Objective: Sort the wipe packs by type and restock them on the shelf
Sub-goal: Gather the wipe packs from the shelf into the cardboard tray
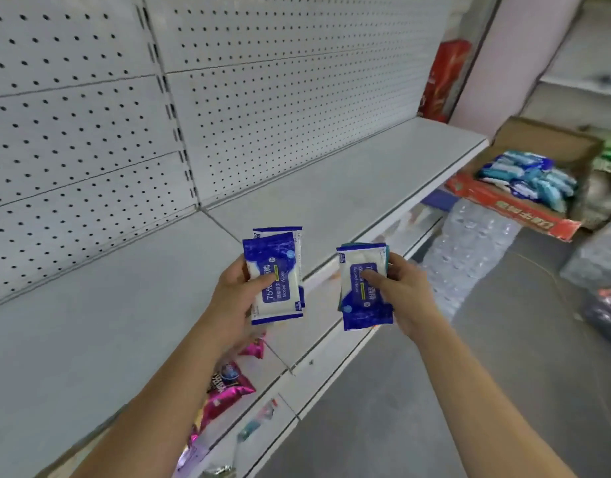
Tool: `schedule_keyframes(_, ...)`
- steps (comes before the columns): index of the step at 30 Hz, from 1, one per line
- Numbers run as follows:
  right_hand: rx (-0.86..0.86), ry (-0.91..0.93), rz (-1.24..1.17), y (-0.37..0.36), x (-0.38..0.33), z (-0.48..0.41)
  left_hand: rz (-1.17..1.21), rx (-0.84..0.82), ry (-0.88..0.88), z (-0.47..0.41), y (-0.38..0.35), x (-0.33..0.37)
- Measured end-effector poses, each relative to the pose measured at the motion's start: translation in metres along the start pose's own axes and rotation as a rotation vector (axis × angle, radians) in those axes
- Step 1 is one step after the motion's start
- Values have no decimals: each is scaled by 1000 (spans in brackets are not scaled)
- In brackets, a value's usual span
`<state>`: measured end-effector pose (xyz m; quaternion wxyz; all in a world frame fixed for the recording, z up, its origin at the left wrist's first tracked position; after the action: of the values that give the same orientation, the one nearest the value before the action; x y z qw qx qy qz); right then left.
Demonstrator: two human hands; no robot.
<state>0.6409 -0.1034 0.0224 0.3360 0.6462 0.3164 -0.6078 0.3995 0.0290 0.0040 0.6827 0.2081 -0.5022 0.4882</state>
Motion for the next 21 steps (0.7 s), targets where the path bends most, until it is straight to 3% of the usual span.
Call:
schedule_keyframes(10, 372, -19, -219, 259, 20, 65, -147, -244, 50, -22, -271, -79)
schedule_keyframes(21, 630, 21, -197, 426, 49, 14, -197, -412, 121, -117, -466, -98)
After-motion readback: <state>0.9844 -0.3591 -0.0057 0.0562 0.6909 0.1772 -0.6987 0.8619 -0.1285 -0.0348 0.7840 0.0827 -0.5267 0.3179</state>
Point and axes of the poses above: each hand's wrist, its own z-axis away from the middle knuckle, its own y-axis out of the back of the hand, x = y × z, the point moved 1 cm from there along -z, towards the middle knuckle, and after that the axes turned 14 degrees about y, right-handed, at the moved point
